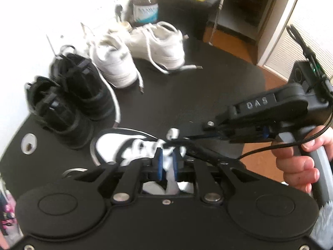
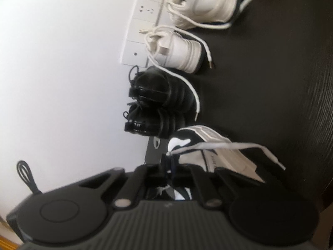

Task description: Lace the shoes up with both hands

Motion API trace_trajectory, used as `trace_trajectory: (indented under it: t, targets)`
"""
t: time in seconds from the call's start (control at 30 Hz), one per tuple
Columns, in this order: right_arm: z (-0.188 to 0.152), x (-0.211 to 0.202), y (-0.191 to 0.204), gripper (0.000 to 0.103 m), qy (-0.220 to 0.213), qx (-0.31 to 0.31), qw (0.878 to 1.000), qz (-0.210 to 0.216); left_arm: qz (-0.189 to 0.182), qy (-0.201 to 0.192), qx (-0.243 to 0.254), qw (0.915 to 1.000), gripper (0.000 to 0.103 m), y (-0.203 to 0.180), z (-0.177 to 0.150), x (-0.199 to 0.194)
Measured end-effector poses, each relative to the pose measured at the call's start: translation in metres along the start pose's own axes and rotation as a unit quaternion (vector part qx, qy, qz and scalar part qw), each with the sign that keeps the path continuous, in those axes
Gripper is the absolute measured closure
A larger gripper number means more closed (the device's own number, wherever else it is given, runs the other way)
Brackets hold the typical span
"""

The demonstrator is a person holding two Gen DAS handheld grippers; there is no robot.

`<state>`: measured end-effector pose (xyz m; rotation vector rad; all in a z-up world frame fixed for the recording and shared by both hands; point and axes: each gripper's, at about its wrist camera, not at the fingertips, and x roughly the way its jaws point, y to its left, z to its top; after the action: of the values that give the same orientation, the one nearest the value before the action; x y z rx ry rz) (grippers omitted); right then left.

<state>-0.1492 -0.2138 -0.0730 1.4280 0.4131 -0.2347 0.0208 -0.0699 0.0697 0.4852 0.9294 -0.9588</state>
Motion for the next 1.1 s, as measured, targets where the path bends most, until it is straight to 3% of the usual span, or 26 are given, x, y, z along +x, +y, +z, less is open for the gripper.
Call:
trace_trajectory:
  t: [0.07, 0.2, 0.33, 0.53, 0.77, 1.1]
  targets:
    - [-0.001, -0.001, 0.000, 0.100, -0.002, -0.005, 1.000, 0.000, 0.009, -0.026, -0.029, 0.9992, 0.068, 0.016, -0.001, -0.019]
    - [-0.001, -0.001, -0.003, 0.100, -0.009, 0.005, 1.000, 0.006, 0.016, -0.042, -0.054, 0.9975, 0.066, 0.026, -0.008, -0.037]
    - [-0.003, 0.001, -0.003, 0.100, -0.020, 0.004, 1.000, 0.008, 0.027, -0.015, -0.008, 0.9995, 0.057, -0.004, -0.021, -0.019]
    - [-0.007, 0.000, -0.002, 0.100, -0.034, 0.000, 0.999, 0.012, 0.089, -0.002, 0.017, 0.9959, 0.059, -0.022, -0.019, 0.018]
    - [-0.007, -0.008, -0.014, 0.100, -0.067, 0.034, 0.997, 0.014, 0.060, 0.027, -0.002, 0.9978, 0.056, -0.008, -0.017, 0.026]
    - [0.010, -0.047, -0.042, 0.100, -0.175, 0.096, 0.980, -0.019, 0.020, 0.032, -0.056, 0.9977, 0.054, 0.014, -0.019, 0.029]
